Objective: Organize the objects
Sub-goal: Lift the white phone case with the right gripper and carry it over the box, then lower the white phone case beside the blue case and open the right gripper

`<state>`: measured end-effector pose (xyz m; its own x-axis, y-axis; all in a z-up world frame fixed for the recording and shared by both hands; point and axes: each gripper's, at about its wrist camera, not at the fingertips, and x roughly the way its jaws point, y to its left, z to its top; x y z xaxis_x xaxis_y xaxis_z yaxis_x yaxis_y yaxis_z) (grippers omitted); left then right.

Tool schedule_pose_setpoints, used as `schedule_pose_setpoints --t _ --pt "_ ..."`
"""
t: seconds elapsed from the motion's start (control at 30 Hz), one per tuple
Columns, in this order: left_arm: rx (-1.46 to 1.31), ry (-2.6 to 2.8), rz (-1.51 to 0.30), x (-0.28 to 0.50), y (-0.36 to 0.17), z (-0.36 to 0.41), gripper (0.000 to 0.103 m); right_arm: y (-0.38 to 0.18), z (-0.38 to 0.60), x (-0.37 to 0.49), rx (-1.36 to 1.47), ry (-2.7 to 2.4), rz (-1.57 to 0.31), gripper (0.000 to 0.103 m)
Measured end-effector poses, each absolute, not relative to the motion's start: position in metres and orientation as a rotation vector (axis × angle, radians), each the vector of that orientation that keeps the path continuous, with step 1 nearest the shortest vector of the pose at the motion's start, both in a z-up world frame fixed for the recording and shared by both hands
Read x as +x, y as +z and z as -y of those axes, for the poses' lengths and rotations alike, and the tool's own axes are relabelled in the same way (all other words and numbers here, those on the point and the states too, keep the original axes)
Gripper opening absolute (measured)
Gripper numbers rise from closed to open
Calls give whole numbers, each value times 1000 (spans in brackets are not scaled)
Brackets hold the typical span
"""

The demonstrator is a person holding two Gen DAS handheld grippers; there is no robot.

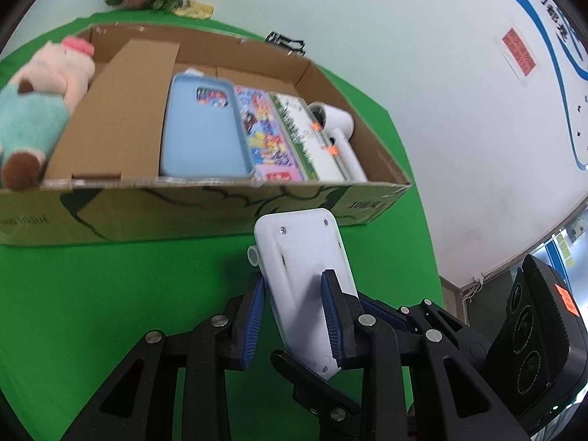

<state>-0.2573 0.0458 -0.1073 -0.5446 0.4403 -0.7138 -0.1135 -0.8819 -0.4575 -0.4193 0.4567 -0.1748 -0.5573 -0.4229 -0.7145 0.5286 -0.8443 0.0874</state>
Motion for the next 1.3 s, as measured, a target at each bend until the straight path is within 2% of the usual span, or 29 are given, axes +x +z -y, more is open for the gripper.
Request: schedule_pose_setpoints --t 0.33,0.77,1.0,1.3 --pt "-1116 2546 416 -258 -54 -53 28 -134 -461 -420 862 -2450 -172 68" --pt "-1008 2606 388 -294 -11 -46 28 -100 -452 -459 791 -2477 -177 68" --pt "-1072 2545 448 -358 -12 -32 28 -93 -446 -510 907 -2435 -109 68" --pt "-1238 2411 563 -438 -56 -19 27 -115 -442 -571 1132 -2386 -87 68"
